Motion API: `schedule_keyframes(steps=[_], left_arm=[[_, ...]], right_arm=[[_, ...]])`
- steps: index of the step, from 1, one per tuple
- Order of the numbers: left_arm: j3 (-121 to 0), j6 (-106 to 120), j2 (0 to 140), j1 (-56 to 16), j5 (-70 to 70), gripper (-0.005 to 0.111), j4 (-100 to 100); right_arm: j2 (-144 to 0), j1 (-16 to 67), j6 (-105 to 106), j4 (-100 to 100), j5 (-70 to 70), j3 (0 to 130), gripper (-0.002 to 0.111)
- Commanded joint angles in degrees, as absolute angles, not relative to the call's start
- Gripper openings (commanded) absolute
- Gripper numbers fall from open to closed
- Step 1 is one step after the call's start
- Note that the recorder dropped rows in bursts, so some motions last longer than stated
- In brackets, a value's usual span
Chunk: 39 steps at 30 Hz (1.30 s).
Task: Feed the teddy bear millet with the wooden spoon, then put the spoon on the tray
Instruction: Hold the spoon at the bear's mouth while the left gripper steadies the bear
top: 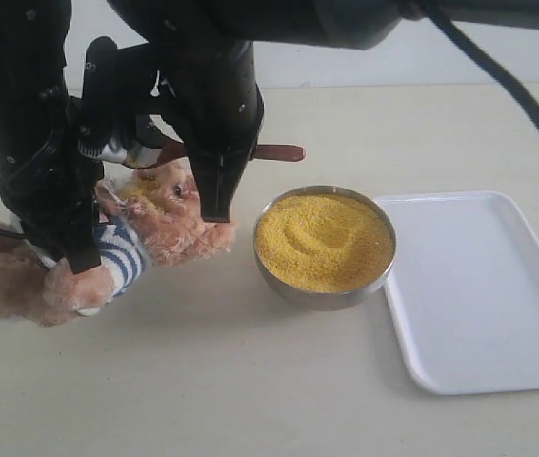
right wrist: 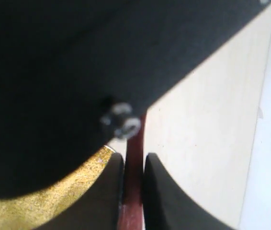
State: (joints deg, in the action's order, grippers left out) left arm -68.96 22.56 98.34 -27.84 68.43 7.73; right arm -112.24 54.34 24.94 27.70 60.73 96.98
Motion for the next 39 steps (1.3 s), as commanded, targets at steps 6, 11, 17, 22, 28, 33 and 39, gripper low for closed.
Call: schedule_keyframes(steps=[6,11,17,22,28,33,39], left_arm=[[-69.2,23.0,97.6,-27.9,68.4,0.004,6.8],[-69.2,23.0,97.6,-27.9,68.7,0.004,6.9],[-69.2,23.2,97.6,-27.9,68.5,0.004,6.7],[-69.2,23.4,97.6,-27.9,68.4,0.004,6.5],[-69.2,23.6,97.6,-27.9,68.4,0.004,6.4],[-69.2,23.6,97.6,-27.9,68.4,0.004,6.4],[-69.2,23.6,97.6,-27.9,68.4,0.004,6.3]], right_arm=[[-110.4,56.4,21.3,35.2,55.2,91.2,0.000],[-110.4,56.7,21.3,35.4,54.5,91.2,0.000],[-110.4,56.7,19.6,36.8,52.1,91.2,0.000],[-110.4,56.7,19.8,37.4,51.5,91.2,0.000],[-110.4,56.9,19.8,38.0,50.8,91.2,0.000],[-110.4,58.3,19.6,40.5,50.5,90.6,0.000],[-110.4,59.3,18.8,41.2,50.3,90.6,0.000]])
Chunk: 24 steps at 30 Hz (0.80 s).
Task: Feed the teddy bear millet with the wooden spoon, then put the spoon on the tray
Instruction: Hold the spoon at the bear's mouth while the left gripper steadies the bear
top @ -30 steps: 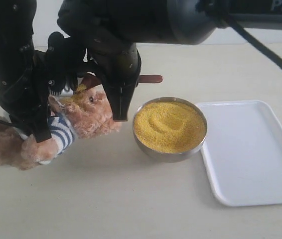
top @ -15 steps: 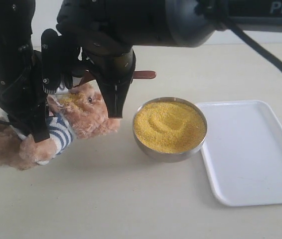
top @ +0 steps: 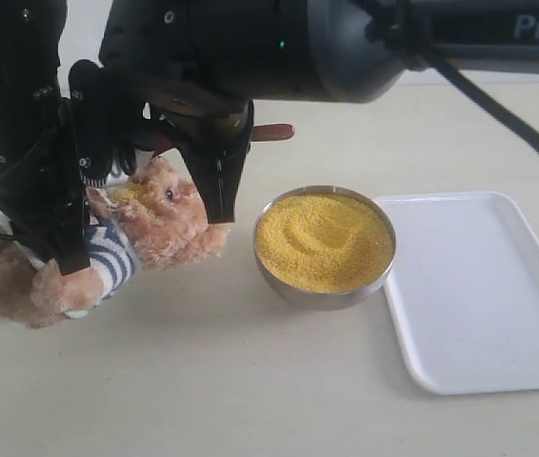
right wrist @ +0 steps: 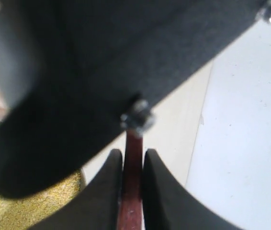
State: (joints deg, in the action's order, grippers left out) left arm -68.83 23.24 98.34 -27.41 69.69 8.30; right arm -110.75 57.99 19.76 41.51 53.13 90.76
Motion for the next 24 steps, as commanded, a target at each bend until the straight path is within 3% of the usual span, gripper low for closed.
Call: schedule_keyframes(steps=[1,24], left_arm=[[-69.2,23.6,97.6,-27.9,68.4,0.004,6.3],[-69.2,23.6,97.6,-27.9,68.4,0.004,6.3]], right_arm=[[-110.4,59.3,18.3,41.2,50.3,90.6,0.000],[-110.4,60.5,16.4,45.6,50.8,89.1,0.000]])
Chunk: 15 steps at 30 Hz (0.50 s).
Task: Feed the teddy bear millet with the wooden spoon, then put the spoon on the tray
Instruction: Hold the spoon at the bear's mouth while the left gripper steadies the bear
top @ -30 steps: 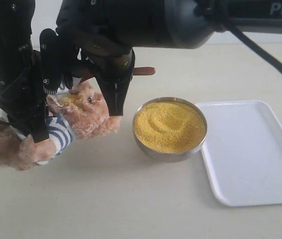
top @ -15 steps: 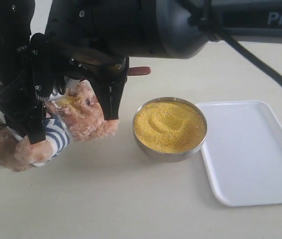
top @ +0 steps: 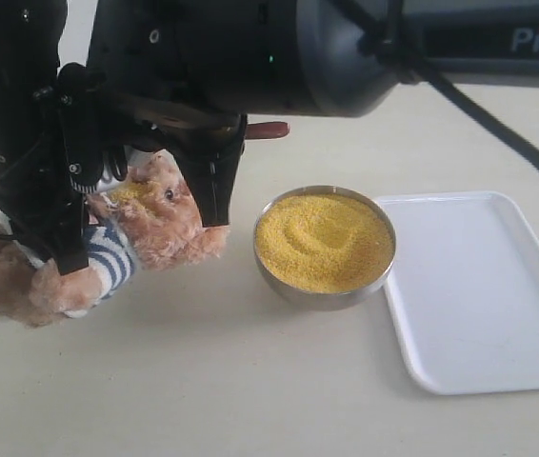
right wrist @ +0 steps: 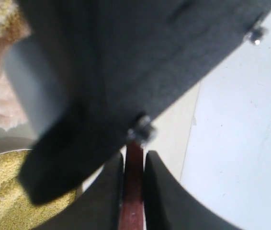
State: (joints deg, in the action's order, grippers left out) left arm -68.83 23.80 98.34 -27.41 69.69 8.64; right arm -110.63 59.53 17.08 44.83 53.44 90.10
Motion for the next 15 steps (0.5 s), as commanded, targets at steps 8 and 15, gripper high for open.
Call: schedule_keyframes(steps=[8,15], left_arm=[[-69.2,23.6,97.6,-27.9,68.4,0.004,6.3],[-69.2,23.6,97.6,-27.9,68.4,0.004,6.3]], right_arm=[[-110.4,60.5,15.9,46.4,50.8,89.1,0.000],[-110.2,60.5,15.0,45.5,51.9,89.1,0.000]])
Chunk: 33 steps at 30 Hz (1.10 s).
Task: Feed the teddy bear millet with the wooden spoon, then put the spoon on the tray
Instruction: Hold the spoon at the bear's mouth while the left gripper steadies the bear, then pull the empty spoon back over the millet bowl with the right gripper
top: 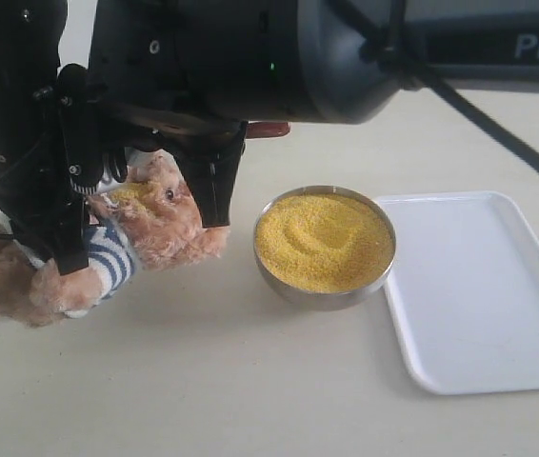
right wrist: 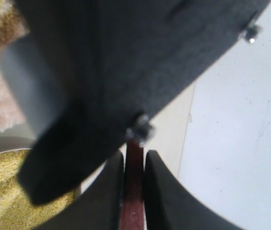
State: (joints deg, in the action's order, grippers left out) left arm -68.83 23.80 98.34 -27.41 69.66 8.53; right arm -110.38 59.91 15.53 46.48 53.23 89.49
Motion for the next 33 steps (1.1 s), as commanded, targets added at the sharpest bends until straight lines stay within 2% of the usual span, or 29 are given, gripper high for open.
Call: schedule_keyframes(steps=[1,11,22,33], left_arm=[[-69.2,23.6,97.6,-27.9,68.4,0.004,6.3],[-69.2,23.3,97.6,-27.9,68.7,0.004,6.3],[-69.2,22.6,97.6,-27.9,68.9,0.004,6.5],[-69.2,21.6,97.6,-27.9,68.8,0.004,6.5]], right_arm=[[-110.1,60.4,15.0,45.2,51.9,89.1,0.000],[-106.5,56.5,18.4,34.0,52.7,89.3,0.000],[-105.9,55.9,21.6,29.6,57.2,89.3,0.000],[-105.8,47.3,19.5,20.5,58.6,89.3,0.000]])
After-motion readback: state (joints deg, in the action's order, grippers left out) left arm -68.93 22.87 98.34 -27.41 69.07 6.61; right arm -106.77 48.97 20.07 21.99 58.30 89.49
